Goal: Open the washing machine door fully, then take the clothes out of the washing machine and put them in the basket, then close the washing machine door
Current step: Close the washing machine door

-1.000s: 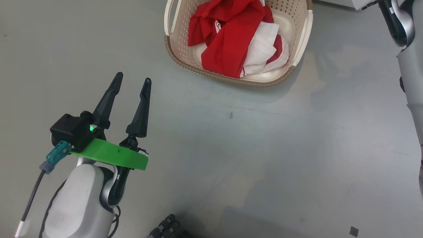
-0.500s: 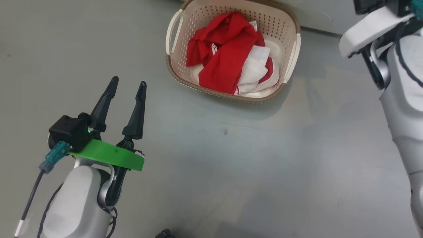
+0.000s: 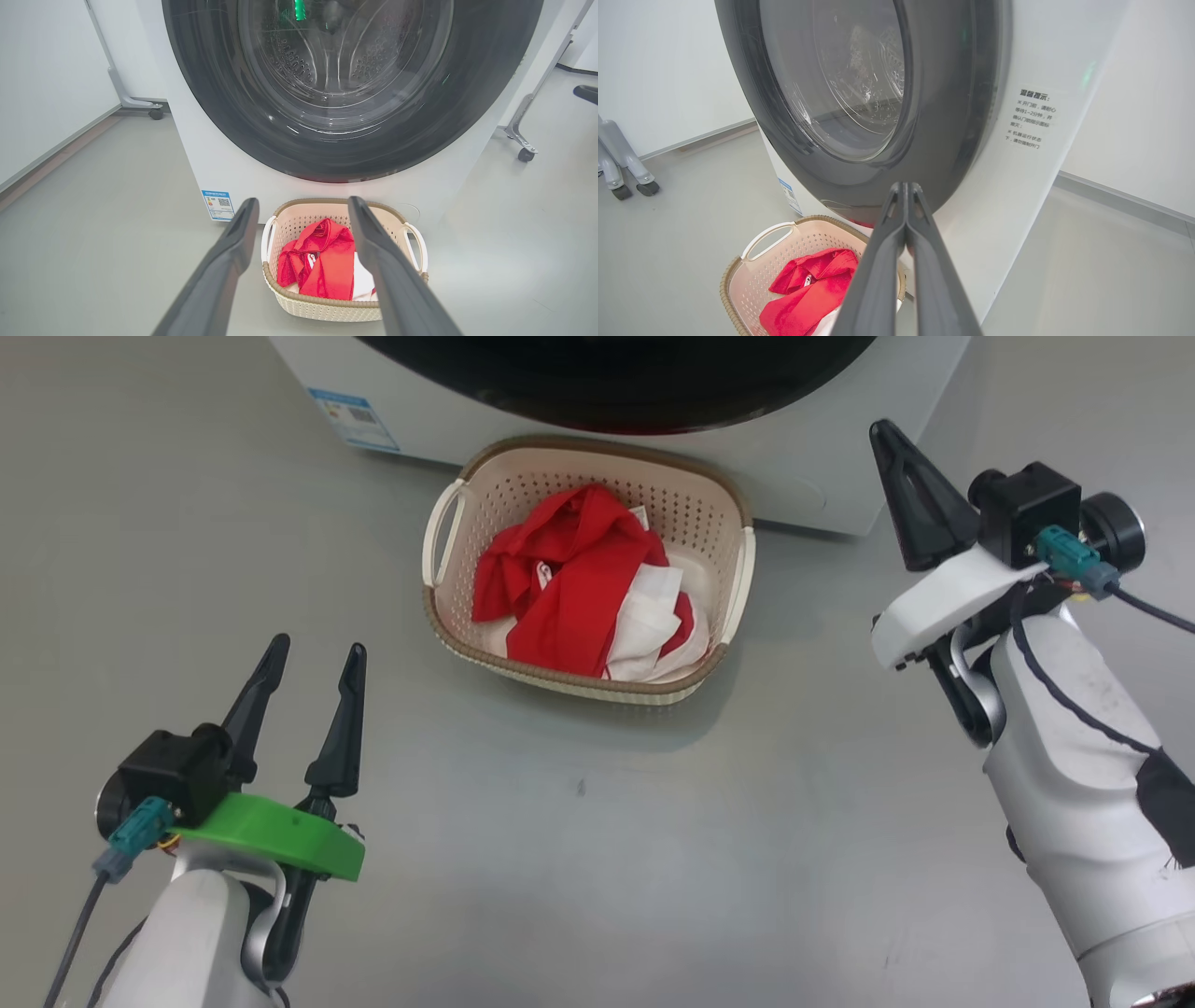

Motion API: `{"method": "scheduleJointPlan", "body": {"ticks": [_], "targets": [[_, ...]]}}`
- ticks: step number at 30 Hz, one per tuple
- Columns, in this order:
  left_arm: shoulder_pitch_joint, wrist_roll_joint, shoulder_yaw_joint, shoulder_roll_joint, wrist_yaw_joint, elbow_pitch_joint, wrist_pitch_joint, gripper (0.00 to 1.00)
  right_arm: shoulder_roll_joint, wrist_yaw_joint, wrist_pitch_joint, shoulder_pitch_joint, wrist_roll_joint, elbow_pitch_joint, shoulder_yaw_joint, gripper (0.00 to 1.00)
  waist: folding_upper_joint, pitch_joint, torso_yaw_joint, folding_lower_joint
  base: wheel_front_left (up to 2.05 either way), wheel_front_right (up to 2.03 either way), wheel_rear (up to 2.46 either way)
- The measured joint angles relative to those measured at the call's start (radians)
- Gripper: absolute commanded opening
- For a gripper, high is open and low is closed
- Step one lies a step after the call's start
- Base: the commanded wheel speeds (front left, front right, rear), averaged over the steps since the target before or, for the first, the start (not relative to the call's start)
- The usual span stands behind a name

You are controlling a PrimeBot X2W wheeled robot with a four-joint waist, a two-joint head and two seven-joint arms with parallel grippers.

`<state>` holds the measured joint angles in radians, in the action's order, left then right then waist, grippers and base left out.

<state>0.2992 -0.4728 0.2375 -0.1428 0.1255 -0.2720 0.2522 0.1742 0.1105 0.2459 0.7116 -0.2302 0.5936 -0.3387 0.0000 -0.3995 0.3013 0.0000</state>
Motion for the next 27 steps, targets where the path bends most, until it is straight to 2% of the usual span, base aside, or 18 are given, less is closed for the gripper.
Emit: {"method": "scheduleJointPlan", "body": {"ticks": [14, 27], "targets": [[-0.141, 0.027, -0.043, -0.011, 0.000, -0.028, 0.000, 1.00, -0.039, -0.034, 0.007, -0.264, -0.061, -0.077, 0.073, 0.00, 0.0000, 0.184, -0.120, 0.0000, 0.00, 0.00, 0.00], [-0.256, 0.052, -0.080, -0.005, 0.000, -0.021, 0.000, 1.00, -0.049, -0.043, 0.007, -0.481, -0.086, -0.153, 0.119, 0.00, 0.0000, 0.323, -0.219, 0.0000, 0.00, 0.00, 0.00]]}}
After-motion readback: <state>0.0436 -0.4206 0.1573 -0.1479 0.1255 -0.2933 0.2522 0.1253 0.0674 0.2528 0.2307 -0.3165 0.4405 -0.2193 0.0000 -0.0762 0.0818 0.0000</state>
